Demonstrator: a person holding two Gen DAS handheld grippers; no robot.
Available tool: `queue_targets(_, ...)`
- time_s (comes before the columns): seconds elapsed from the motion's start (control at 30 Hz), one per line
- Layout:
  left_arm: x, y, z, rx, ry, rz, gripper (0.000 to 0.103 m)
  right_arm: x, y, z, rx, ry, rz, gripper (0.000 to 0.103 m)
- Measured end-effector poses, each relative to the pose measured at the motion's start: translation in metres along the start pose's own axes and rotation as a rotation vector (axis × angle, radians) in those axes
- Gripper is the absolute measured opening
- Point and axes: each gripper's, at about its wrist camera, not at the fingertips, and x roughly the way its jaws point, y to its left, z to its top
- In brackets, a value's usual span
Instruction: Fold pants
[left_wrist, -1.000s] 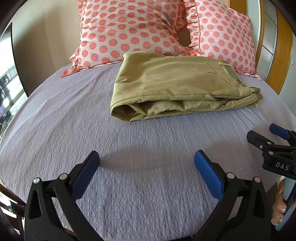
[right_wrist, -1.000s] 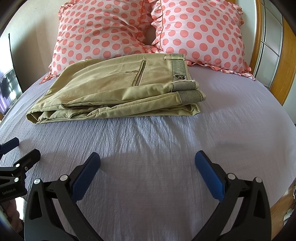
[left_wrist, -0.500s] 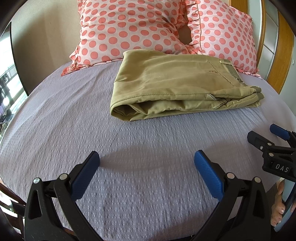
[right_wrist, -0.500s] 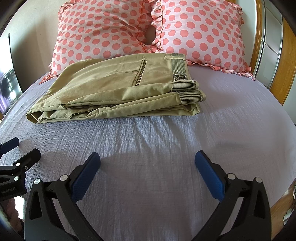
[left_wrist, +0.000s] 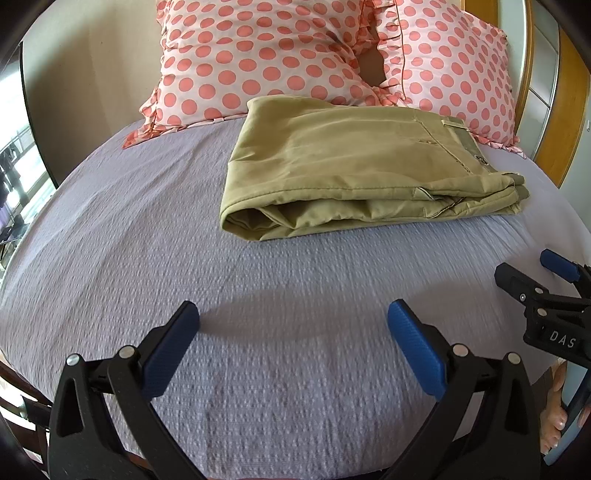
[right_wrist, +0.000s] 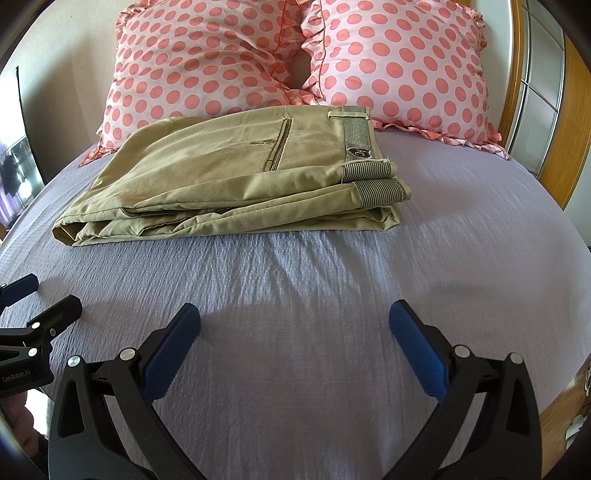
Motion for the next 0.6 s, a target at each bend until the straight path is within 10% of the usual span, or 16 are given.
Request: queue_targets(0.6, 0.0016, 0.0, 0.0001, 0.001, 0.005, 0.002, 0.101, -0.0004, -0.0007, 0.0, -0.002, 0.0, 0.002, 0.102)
